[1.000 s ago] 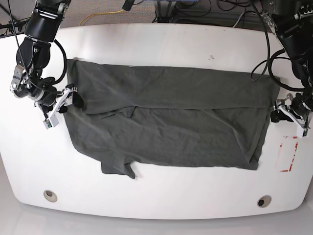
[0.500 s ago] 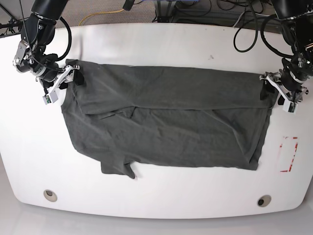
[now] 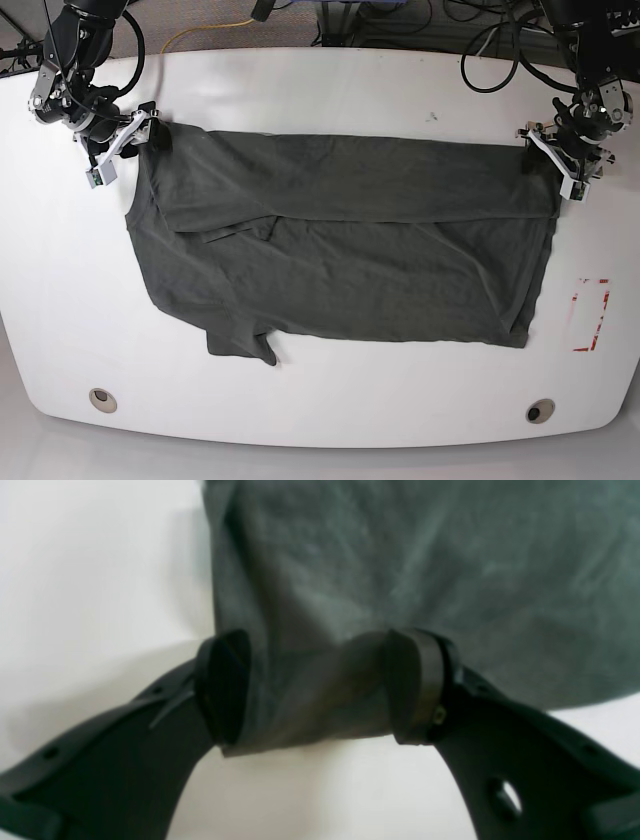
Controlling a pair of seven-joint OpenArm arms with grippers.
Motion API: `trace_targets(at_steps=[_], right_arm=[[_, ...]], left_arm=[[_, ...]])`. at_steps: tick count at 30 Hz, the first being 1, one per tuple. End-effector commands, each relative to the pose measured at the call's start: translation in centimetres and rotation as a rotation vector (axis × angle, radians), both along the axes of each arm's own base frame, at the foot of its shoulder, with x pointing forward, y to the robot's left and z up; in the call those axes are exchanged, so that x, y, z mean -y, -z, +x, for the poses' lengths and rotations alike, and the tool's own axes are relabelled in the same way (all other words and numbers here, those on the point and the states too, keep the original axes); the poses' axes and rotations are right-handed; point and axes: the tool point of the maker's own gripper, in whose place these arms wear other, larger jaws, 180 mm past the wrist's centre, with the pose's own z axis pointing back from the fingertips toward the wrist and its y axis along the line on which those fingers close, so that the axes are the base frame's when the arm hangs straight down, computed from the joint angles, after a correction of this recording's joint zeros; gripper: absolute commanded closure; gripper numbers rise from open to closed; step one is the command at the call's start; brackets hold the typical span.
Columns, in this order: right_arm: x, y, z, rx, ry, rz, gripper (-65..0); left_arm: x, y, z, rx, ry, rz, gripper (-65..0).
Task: Fold the T-shirt properly
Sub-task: 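Pull the shirt toward the robot base with both grippers, then move the right gripper down the side edge and regrasp the fabric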
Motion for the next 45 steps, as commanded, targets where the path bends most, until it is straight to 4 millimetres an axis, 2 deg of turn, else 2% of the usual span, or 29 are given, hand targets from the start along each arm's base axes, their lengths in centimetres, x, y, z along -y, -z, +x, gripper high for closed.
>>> trace_targets(at_steps=[1,5,7,10,12,13,15,19,24,28,33,35,38,45], right_arm=[[0.4,-0.4,0.1,0.012,-0.001,-0.003,-40.7],[0.1,0.7,-0.3,-0.014,0.022,0.029,-40.3],[0.1,0.9,-0.4,-0.021,0.026,0.034,-36.9],[0.1,1.1,-0.6,-0.026,0.027,0.035,-23.0],[0.1,1.0,-0.6,-0.026,0.024,0.034,-10.9],[0.1,1.0,-0.7,-0.028,0.022,0.031,-5.7],[0.2,1.0,-0.8,-0.032,0.019,0.028,-0.5],[0.8,1.3,-1.7,-0.055,0.017,0.013,-0.2],[1.9,0.8,-3.1,-0.072,-0.009,-0.04,-0.2],[2.3,-0.3,-4.1,-0.07,-0.053,-0.095,-0.2],[2.7,-0.1,-6.4,-0.115,-0.075,-0.124,-0.2],[4.1,-0.5,-6.9,-0.126,-0.067,-0.155,-0.2],[4.6,-0.4,-7.8,-0.144,-0.053,-0.162,-0.2],[5.3,-0.4,-8.7,-0.171,-0.064,-0.181,-0.2]], left_arm=[[-0.7,-0.5,0.5,0.021,-0.005,0.005,-39.7],[-1.0,0.2,0.6,0.006,-0.022,-0.011,-38.7],[-1.1,0.6,0.5,-0.005,-0.028,-0.016,-34.4],[-1.3,1.0,0.1,-0.02,-0.032,-0.018,-20.0],[-1.3,1.0,0.1,-0.02,-0.033,-0.016,-10.1],[-1.4,1.0,0.0,-0.022,-0.033,-0.015,-6.3],[-1.3,1.4,-0.7,-0.038,-0.031,-0.012,-2.8],[-1.0,1.2,-2.0,-0.047,-0.01,0.009,-3.1],[-0.5,0.9,-4.8,-0.107,0.028,0.058,-3.2],[-0.4,1.0,-6.8,-0.186,0.048,0.097,-3.6],[0.0,0.9,-9.5,-0.245,0.079,0.134,-13.2],[0.2,0.4,-10.1,-0.246,0.095,0.148,-17.9],[0.5,-0.1,-10.6,-0.245,0.111,0.161,-23.3],[-0.7,-1.4,-11.2,-0.23,0.085,0.194,-33.8]])
